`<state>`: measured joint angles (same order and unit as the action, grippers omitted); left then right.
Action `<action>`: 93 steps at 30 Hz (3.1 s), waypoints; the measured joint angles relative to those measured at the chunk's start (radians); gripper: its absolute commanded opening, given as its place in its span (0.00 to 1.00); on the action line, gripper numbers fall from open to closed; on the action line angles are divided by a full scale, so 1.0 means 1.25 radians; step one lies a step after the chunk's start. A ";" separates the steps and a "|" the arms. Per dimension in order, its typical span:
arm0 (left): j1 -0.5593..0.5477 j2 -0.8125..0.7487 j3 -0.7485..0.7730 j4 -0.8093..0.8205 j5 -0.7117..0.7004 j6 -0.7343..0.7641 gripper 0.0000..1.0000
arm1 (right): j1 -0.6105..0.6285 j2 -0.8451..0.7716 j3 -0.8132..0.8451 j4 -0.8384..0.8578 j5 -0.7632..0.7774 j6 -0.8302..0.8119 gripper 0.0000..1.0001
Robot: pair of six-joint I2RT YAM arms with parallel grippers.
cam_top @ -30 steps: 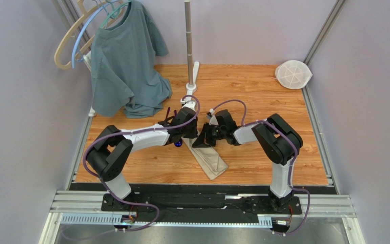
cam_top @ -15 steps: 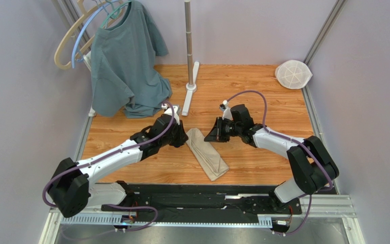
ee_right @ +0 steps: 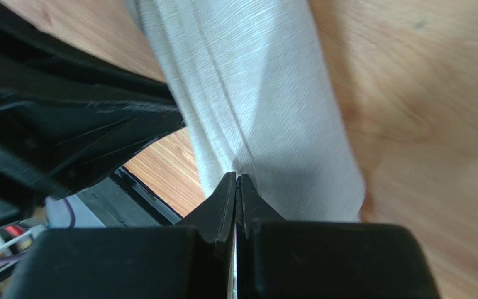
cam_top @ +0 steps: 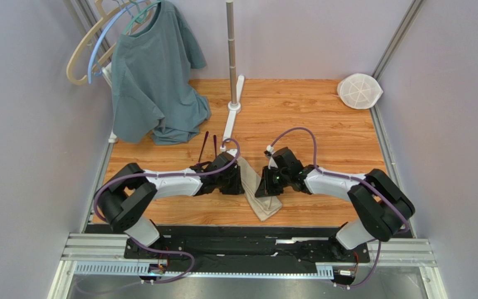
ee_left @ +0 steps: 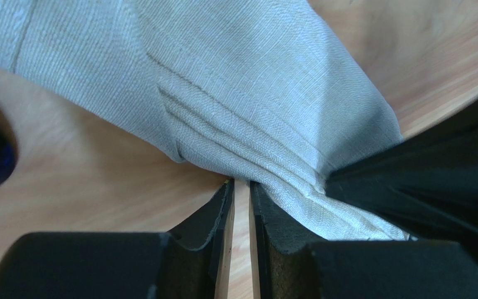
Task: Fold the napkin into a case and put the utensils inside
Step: Stuff the top corner of the smaller-rectangle-folded napkin into the folded napkin, then turn over the smaller rectangle-folded napkin at the center of the board.
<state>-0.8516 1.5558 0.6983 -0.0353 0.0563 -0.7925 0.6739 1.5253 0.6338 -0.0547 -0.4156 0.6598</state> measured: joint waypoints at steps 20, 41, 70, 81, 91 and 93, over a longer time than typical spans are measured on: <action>-0.003 -0.049 0.027 -0.027 0.085 -0.016 0.13 | 0.077 -0.100 0.160 -0.411 0.242 -0.238 0.45; 0.002 0.067 -0.003 0.111 0.133 -0.138 0.11 | 0.224 0.041 0.219 -0.464 0.485 -0.256 0.40; 0.027 0.093 0.021 0.127 0.116 -0.146 0.00 | 0.237 -0.006 0.258 -0.488 0.432 -0.205 0.00; 0.027 -0.009 -0.044 0.103 0.089 -0.095 0.58 | 0.236 0.059 0.223 -0.413 0.389 -0.182 0.11; 0.052 -0.065 -0.015 0.039 0.093 -0.083 0.88 | 0.214 0.010 0.148 -0.306 0.319 -0.139 0.11; 0.053 -0.018 0.002 0.049 0.101 -0.096 0.83 | 0.214 0.002 0.133 -0.283 0.308 -0.127 0.10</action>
<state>-0.7853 1.5337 0.7006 0.0257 0.1829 -0.9127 0.9409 1.5284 0.8001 -0.4084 -0.0303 0.5014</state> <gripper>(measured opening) 0.882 0.112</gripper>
